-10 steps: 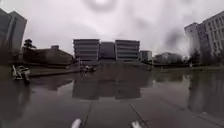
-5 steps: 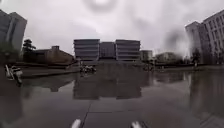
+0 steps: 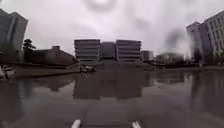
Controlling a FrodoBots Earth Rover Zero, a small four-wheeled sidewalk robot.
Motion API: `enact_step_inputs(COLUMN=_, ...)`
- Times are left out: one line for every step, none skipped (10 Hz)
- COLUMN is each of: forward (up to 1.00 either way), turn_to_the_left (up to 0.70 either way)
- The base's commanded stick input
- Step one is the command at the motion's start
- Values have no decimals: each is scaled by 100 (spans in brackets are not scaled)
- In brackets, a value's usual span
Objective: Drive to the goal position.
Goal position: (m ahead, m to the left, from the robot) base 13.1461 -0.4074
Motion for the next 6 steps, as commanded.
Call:
enact_step_inputs(forward=70, turn_to_the_left=0)
enact_step_inputs(forward=70, turn_to_the_left=0)
enact_step_inputs(forward=70, turn_to_the_left=0)
enact_step_inputs(forward=70, turn_to_the_left=0)
enact_step_inputs(forward=70, turn_to_the_left=0)
enact_step_inputs(forward=70, turn_to_the_left=0)
